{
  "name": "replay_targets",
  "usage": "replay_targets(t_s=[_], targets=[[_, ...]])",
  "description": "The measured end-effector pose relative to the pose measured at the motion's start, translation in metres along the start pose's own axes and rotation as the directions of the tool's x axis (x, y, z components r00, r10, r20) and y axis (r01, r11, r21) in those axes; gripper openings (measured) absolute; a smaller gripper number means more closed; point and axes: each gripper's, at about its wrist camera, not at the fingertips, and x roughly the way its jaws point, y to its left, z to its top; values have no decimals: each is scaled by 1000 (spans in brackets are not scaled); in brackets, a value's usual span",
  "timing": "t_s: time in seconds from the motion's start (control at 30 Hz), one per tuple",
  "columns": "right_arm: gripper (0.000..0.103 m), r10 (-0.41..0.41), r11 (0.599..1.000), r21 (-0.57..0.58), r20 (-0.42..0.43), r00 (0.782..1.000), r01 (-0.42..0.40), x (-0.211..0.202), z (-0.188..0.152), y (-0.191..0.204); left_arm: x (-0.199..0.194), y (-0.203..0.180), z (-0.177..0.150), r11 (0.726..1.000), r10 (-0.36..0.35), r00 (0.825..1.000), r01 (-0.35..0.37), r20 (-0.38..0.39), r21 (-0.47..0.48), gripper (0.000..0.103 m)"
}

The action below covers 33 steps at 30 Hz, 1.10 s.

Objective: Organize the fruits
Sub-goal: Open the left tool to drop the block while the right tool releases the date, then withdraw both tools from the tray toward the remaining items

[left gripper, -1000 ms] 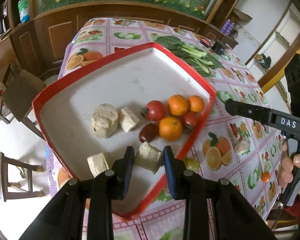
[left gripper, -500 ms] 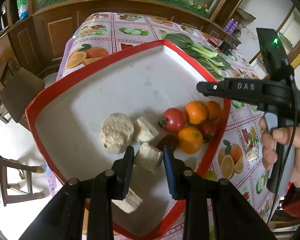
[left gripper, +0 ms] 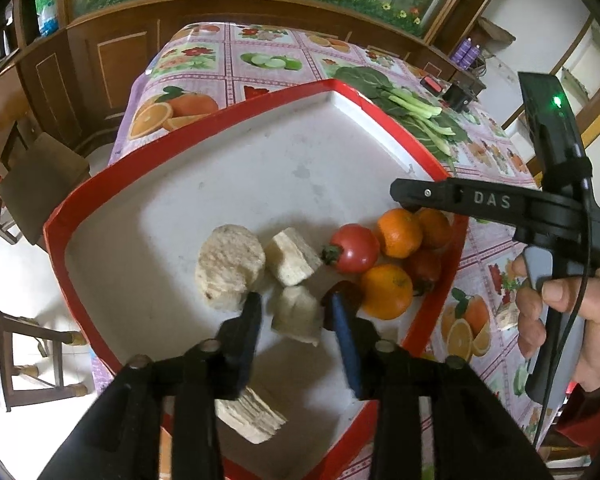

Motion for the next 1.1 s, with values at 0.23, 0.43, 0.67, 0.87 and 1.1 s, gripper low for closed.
replay_targets(t_s=[0.23,0.43,0.67,0.87,1.1], targets=[[37,93,995,24,72,993,-95,-54,-25,-18,-18,-12,-8,999,24,999,-25,49,28,65],[48,83,993,70,143,986,-93,-110,-72,-58,-38,-29,-23,998,3,996,-8,87,56,75],[56,5,961,271,187,982,-57,-153,-150,-122,-48,-68,-49,989,-39,996,27,82,146,78],[56,-31,920,390,186,982,-45,-171,-190,-162,-37,-92,-69,980,-57,998,52,22,192,78],[56,-30,915,400,172,985,-42,-167,-204,-162,-17,-104,-79,977,-57,998,61,-25,203,78]])
